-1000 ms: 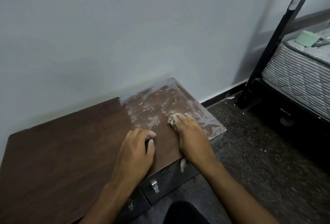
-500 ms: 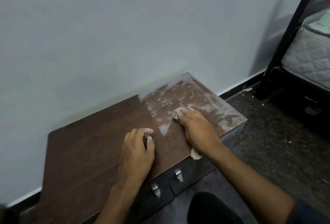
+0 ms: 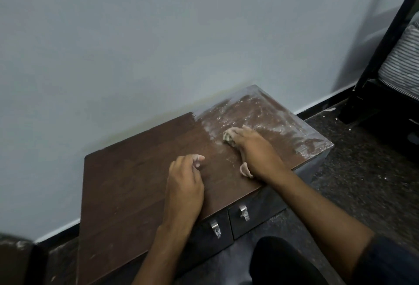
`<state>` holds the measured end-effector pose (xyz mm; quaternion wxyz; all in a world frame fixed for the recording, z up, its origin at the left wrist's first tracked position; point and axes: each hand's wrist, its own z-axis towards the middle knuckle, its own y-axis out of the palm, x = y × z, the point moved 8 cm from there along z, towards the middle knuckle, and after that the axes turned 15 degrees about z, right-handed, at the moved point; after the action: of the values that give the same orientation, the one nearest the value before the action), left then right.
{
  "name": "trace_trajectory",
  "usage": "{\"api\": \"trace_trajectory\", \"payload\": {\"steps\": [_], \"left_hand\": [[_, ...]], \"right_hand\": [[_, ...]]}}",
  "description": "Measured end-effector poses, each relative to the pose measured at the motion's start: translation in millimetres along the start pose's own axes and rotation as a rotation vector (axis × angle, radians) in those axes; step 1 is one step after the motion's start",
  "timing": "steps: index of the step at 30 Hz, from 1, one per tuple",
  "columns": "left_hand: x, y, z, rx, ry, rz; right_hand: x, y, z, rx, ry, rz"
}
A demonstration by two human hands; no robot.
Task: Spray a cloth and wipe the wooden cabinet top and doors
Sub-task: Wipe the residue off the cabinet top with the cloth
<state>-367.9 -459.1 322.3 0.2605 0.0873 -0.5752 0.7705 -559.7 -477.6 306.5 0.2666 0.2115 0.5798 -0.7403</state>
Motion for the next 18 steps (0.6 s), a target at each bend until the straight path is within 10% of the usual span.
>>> {"api": "trace_trajectory", "payload": {"steps": [8,18], "left_hand": [[18,26,2,-0.062,0.045,-0.037],[100,67,-4,-0.148,0.298,-0.037]], "right_hand": [[-41,49,-85,-0.153,-0.211,0.057],[44,-49,-72,0.151,0.094,-0.018]]}}
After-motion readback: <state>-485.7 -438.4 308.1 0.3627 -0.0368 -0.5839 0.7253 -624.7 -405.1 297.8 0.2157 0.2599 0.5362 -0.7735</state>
